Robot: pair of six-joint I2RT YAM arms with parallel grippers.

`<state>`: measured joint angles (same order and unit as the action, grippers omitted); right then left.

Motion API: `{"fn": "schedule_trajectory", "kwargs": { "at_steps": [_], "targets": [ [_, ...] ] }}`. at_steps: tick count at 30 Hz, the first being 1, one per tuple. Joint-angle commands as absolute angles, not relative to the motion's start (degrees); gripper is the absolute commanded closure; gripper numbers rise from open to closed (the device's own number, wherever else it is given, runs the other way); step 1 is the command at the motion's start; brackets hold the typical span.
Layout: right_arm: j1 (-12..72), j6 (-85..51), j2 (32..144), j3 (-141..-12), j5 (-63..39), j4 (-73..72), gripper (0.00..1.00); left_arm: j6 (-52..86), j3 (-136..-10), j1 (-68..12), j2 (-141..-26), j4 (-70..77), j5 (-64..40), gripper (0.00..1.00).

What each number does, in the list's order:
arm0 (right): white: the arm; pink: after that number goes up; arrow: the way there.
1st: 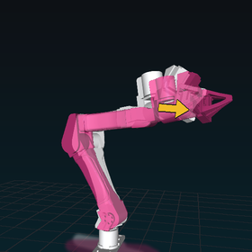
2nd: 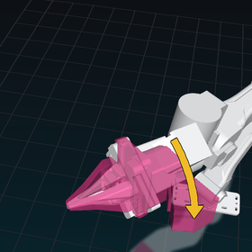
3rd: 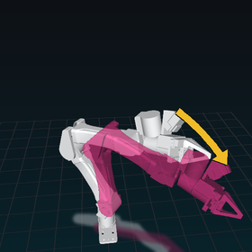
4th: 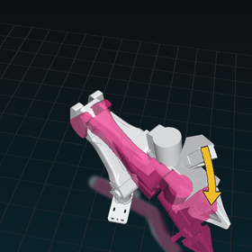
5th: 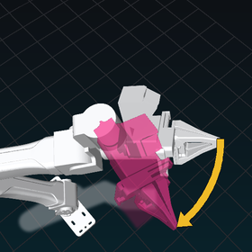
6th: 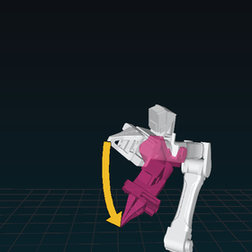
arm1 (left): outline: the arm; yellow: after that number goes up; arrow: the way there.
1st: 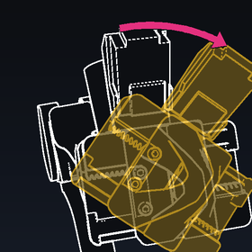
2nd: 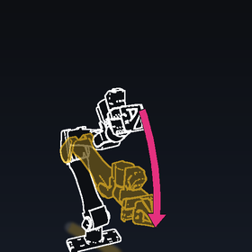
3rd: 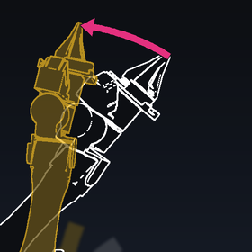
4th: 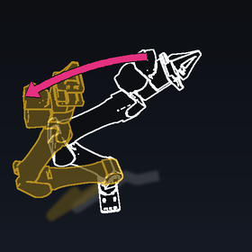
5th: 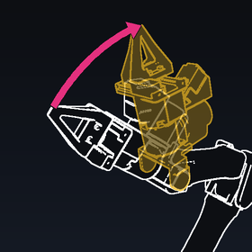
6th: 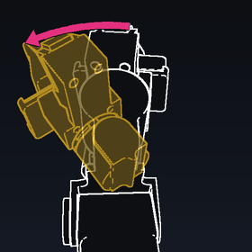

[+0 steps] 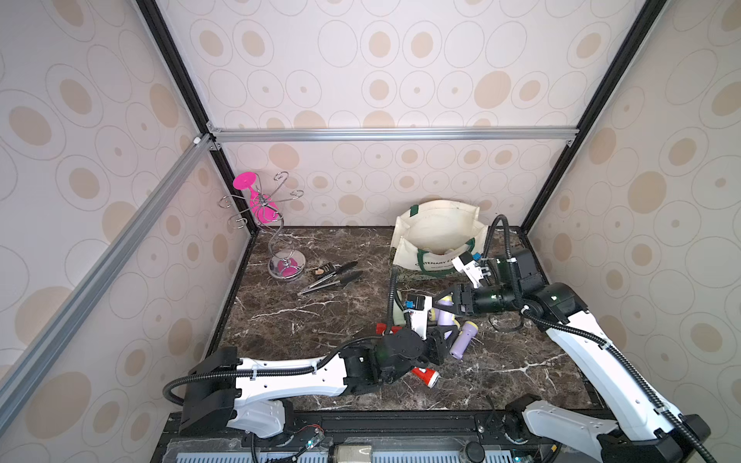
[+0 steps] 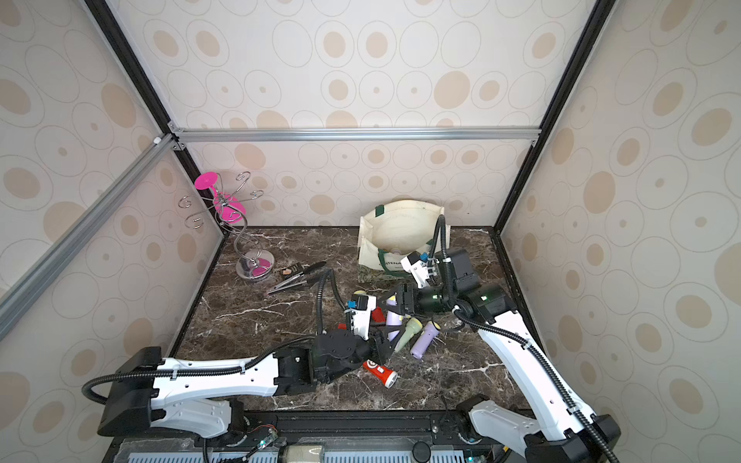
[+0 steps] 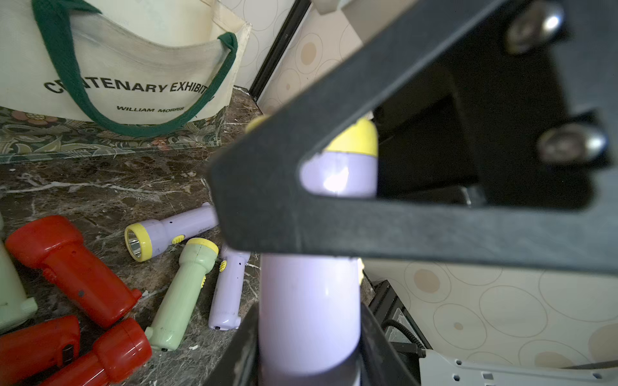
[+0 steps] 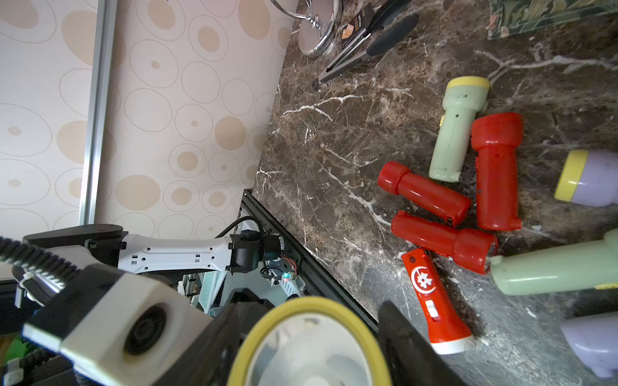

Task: Put the flashlights into the tote bags
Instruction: Pick up the flashlight from the center of the board, then place the flashlight in the canvas bag.

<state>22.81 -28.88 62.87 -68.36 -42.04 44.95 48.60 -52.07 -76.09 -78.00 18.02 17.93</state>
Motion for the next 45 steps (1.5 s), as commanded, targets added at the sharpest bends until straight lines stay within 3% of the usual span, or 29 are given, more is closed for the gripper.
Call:
{"fn": "schedule_trajectory", "kwargs": {
  "at_steps": [1, 9, 15, 21, 25, 28, 35, 45],
  "targets": [
    [22.66, -27.80, 61.90, -68.03, -42.56, 45.50, 0.44, 48.07, -52.64, -76.41, -78.53, 21.58, 18.20, 0.94],
    [22.63, -26.29, 61.00, -68.20, -41.57, 47.17, 0.61, 48.55, -53.29, -76.40, -79.71, 21.18, 18.52, 0.95],
    [22.59, -24.58, 60.64, -69.41, -40.24, 48.86, 0.80, 48.60, -53.68, -76.43, -79.89, 20.20, 19.12, 0.94],
    [22.62, -22.26, 60.38, -71.33, -37.44, 50.24, 0.99, 47.98, -54.07, -76.38, -80.16, 18.76, 20.29, 0.72],
    [22.66, -20.26, 61.16, -74.32, -33.37, 52.05, 1.00, 48.07, -54.30, -76.33, -80.17, 17.85, 20.58, 0.36],
    [22.62, -18.90, 62.56, -76.75, -30.27, 52.70, 1.00, 48.42, -53.89, -76.19, -79.64, 16.61, 20.18, 0.15],
    [22.15, -15.76, 69.14, -85.15, -24.08, 55.04, 1.00, 51.02, -49.67, -74.81, -76.78, 14.37, 19.91, 0.04],
    [21.10, -12.93, 81.99, -99.58, -15.42, 55.87, 1.00, 50.85, -50.07, -67.55, -74.86, 0.56, 14.81, 0.03]
  ]
}}
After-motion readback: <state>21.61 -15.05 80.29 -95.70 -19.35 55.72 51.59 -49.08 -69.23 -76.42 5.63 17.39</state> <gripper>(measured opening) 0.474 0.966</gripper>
